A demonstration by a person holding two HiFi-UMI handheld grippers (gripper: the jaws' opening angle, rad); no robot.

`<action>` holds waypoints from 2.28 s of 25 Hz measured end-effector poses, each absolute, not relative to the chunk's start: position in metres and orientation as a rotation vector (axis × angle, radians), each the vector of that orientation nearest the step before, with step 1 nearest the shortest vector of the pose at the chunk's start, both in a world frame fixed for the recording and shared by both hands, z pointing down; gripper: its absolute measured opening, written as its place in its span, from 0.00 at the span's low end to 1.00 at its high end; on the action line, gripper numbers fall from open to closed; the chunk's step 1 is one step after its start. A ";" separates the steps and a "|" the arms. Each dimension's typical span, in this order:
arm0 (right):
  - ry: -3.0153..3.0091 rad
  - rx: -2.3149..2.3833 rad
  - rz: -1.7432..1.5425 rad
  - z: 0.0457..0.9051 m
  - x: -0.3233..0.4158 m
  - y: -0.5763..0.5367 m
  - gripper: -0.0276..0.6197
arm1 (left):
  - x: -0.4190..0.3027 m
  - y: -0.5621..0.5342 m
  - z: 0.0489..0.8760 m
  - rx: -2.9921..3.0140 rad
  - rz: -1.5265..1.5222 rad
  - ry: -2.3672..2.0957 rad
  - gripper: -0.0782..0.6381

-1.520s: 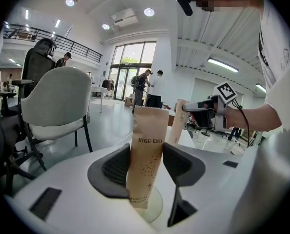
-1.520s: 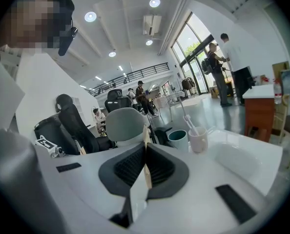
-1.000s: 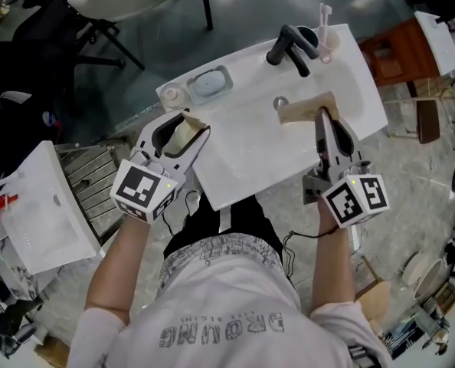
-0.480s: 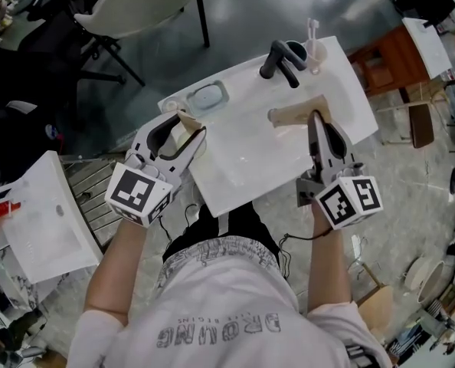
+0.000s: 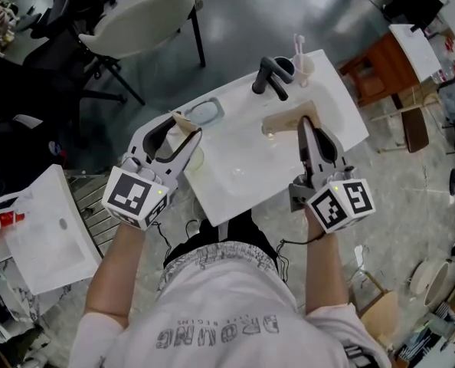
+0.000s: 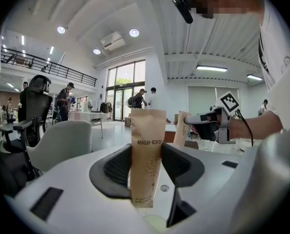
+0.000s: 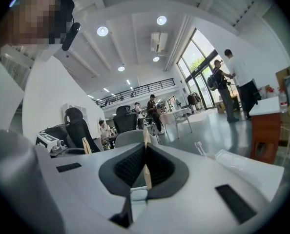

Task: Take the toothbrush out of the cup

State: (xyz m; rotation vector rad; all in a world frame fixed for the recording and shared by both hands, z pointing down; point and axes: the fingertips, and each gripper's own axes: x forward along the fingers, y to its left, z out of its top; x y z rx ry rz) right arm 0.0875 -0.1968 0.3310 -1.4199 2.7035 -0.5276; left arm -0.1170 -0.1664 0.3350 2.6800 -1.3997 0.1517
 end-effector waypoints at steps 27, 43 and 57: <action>2.744 -1.297 -0.388 0.272 0.080 -0.185 0.06 | -0.099 -0.179 0.275 2.788 0.072 -1.422 0.40; 2.768 -1.256 -0.396 0.273 0.070 -0.181 0.06 | -0.095 -0.180 0.275 2.777 0.057 -1.418 0.40; 2.797 -1.235 -0.388 0.277 0.062 -0.180 0.06 | -0.097 -0.181 0.277 2.773 0.060 -1.414 0.40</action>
